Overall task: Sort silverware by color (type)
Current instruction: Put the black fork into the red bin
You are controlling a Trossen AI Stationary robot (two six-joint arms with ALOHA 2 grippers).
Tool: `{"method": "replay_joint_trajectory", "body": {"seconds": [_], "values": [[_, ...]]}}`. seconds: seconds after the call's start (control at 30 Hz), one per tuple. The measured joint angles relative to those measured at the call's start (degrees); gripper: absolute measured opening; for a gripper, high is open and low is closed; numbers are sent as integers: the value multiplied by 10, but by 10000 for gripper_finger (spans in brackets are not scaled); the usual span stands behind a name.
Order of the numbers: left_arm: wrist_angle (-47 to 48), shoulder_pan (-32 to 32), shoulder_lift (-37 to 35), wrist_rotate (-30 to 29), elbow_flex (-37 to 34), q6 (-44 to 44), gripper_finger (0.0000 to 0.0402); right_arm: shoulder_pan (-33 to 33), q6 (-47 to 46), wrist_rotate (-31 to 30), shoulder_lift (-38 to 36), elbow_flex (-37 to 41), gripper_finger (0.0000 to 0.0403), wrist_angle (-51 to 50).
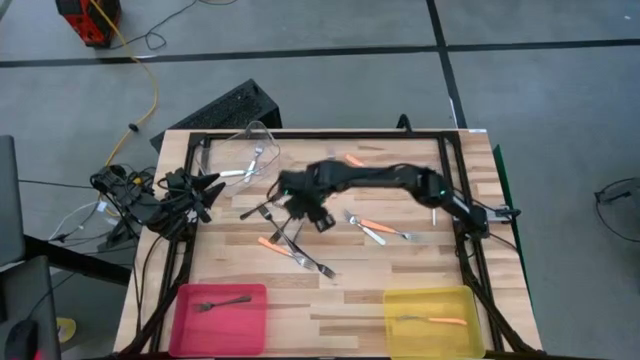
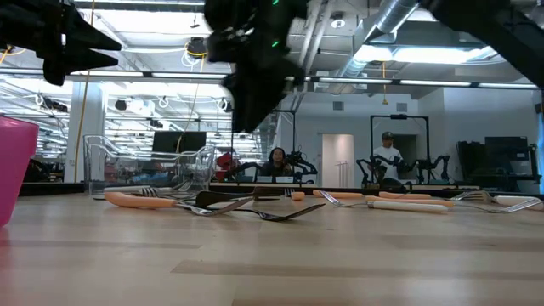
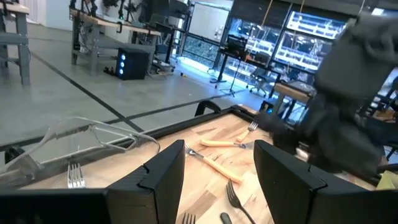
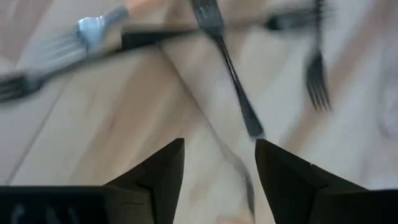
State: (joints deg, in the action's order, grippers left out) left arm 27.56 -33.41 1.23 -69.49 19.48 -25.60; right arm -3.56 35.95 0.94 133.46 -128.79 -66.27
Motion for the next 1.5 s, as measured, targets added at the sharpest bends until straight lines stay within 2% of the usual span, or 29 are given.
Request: {"method": "replay_joint_trajectory", "body": {"seconds": [0.27, 0.6, 0.77, 1.1, 1.5], "values": [[4, 0, 0, 0, 0, -3, 178, 12, 43, -21, 77, 0, 219, 17], [5, 0, 0, 1, 0, -4, 178, -5, 44, -22, 116, -2, 215, 32], [4, 0, 0, 1, 0, -4, 178, -11, 36, -15, 119, -2, 172, 36], [4, 0, 0, 1, 0, -4, 178, -15, -17, -7, 120, -1, 23, 50], [5, 0, 0, 1, 0, -4, 178, -10, -78, -13, 120, 0, 21, 67]]}}
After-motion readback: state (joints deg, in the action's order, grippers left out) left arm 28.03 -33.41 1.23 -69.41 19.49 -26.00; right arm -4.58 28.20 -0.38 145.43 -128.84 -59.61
